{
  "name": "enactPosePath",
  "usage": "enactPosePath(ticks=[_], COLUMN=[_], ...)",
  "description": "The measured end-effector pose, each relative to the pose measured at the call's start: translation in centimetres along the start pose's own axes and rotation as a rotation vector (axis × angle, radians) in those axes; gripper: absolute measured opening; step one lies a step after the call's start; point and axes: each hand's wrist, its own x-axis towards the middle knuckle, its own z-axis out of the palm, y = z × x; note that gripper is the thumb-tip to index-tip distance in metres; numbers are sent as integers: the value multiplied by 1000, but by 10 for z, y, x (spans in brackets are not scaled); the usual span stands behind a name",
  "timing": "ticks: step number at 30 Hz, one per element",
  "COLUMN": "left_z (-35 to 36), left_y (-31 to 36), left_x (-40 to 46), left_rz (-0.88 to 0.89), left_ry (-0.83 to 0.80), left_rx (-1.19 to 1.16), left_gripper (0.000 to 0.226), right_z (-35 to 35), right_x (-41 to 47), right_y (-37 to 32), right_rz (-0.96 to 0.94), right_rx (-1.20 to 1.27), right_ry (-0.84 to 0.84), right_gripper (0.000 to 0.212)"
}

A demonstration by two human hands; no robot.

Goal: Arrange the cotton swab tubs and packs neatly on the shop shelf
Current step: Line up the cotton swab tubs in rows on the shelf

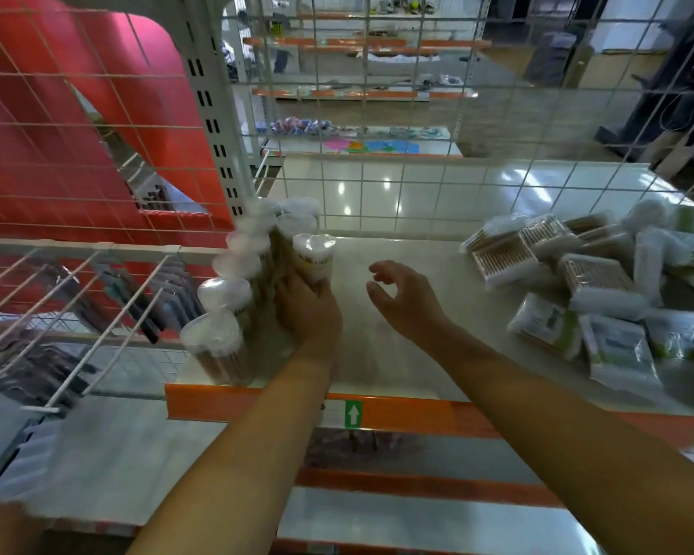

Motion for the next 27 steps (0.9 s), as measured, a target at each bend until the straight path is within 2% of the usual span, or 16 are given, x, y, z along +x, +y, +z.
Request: enactPosePath(ticks=[3, 6, 11, 16, 22, 27], left_z=[3, 3, 1, -7, -15, -12], left_y=[-3, -2, -2, 0, 1, -5], left_x=[3, 3, 4, 3, -3, -8], left_rz=[-42, -51, -8, -5, 12, -3], left_ry=[-50, -83, -91, -115, -170, -154], left_rx=[84, 60, 93, 95, 33, -36], left_gripper=[52, 50, 41, 42, 51, 42], right_z=[6, 12, 21, 34, 34, 38], right_x=[0, 6, 21, 19, 17, 14], right_y=[-8, -16, -30, -38, -44, -51], right_rz=[-43, -36, 125, 115, 179, 167], right_rx=[9, 46, 235, 289, 495, 506], right_ry=[-45, -52, -121, -191, -184, -182], right_gripper=[35, 38, 54, 67, 65, 62])
